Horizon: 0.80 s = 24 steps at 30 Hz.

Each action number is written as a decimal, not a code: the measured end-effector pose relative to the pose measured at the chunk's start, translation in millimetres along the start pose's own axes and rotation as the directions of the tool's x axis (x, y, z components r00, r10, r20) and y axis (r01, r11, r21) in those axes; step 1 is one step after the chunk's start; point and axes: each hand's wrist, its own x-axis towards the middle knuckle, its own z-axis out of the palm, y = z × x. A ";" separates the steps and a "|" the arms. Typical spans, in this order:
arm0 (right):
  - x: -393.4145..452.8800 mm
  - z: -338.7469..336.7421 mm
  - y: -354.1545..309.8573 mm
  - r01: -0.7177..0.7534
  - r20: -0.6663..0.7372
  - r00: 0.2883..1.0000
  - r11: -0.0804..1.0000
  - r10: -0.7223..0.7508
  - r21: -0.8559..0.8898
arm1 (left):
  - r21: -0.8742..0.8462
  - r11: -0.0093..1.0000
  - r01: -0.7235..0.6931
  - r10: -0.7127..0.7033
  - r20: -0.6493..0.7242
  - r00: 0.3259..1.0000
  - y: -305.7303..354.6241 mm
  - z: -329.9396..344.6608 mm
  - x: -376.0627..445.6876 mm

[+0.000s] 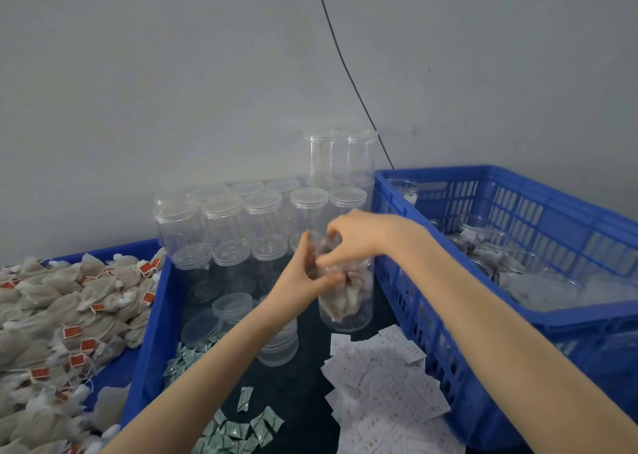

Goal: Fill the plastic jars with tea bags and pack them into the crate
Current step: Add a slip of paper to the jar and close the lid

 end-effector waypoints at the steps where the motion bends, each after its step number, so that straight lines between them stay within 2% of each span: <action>1: -3.0 -12.7 4.2 -0.004 -0.027 1.000 1.000 0.004 0.005 | -0.001 1.000 -0.017 0.017 -0.026 1.000 4.0 1.0 3.2; 7: -27.6 -97.1 50.6 -0.050 -0.261 0.962 0.991 0.081 0.123 | 0.156 0.987 -0.027 0.039 -0.074 0.997 -0.9 8.0 14.6; 13: -29.1 -141.0 123.4 -0.193 -0.390 0.877 0.950 0.279 0.245 | 0.212 0.977 -0.030 0.037 -0.028 0.999 -8.5 18.2 28.1; 19: 2.0 -112.8 177.7 -0.382 -0.350 0.814 0.881 0.464 0.279 | 0.197 0.979 -0.050 0.051 0.000 0.999 -9.8 30.1 45.0; 24: 40.9 -60.5 200.7 -0.464 -0.259 0.812 0.848 0.523 0.257 | 0.182 0.982 -0.042 0.037 0.032 0.999 -18.5 33.8 53.5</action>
